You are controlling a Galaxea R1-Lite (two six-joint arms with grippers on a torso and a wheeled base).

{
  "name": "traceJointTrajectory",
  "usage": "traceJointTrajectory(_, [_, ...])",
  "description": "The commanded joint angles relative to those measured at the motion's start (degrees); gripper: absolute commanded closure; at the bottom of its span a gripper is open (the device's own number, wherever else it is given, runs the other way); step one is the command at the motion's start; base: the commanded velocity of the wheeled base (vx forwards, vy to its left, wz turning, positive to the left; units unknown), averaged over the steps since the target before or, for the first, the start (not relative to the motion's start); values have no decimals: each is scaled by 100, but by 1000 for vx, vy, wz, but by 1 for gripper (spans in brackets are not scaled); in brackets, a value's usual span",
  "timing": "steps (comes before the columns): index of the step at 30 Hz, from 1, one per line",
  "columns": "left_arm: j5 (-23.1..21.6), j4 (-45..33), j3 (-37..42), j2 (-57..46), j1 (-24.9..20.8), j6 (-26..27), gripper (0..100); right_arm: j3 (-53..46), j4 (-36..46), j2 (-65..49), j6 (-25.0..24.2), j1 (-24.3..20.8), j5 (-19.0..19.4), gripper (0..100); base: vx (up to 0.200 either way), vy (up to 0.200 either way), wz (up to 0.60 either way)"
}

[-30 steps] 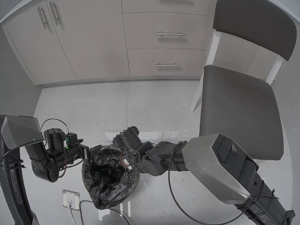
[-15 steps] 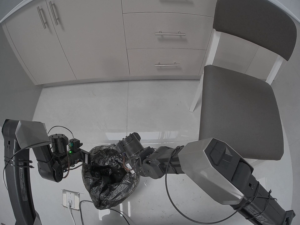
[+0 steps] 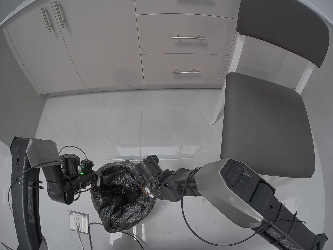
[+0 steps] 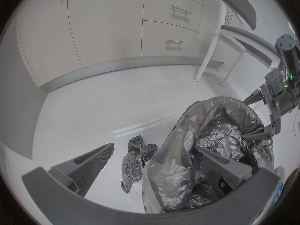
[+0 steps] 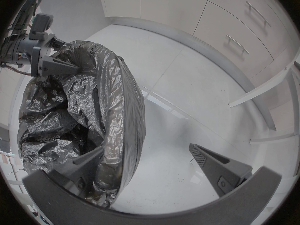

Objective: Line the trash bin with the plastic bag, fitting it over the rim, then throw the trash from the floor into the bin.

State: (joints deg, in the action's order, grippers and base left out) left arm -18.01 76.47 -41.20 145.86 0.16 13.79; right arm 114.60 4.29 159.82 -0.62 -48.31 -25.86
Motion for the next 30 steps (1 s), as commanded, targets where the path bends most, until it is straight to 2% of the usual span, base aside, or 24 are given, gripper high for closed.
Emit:
traceJointTrajectory(1, [8,-1,-98,267,-25,27,0,-1,2,41,1,15,2,0,0,0,0])
traceJointTrajectory(8, [8,-18,-292,329,-16,10,0,-1,2,41,18,24,2,0,0,0,0])
traceJointTrajectory(13, [-1,-18,-300,338,-42,-113,0,-1,2,-3,299,24,-86,0,0,0,0])
traceJointTrajectory(19, [-1,-9,-265,109,-297,-922,0,-1,10,23,598,50,-385,0,0,0,0])
traceJointTrajectory(26, [43,-27,-353,109,-508,-939,0,-1,2,-21,888,208,-666,0,0,0,0])
traceJointTrajectory(30, [104,-71,-476,118,-605,-939,0,-1,2,-56,915,261,-675,0,0,0,0])
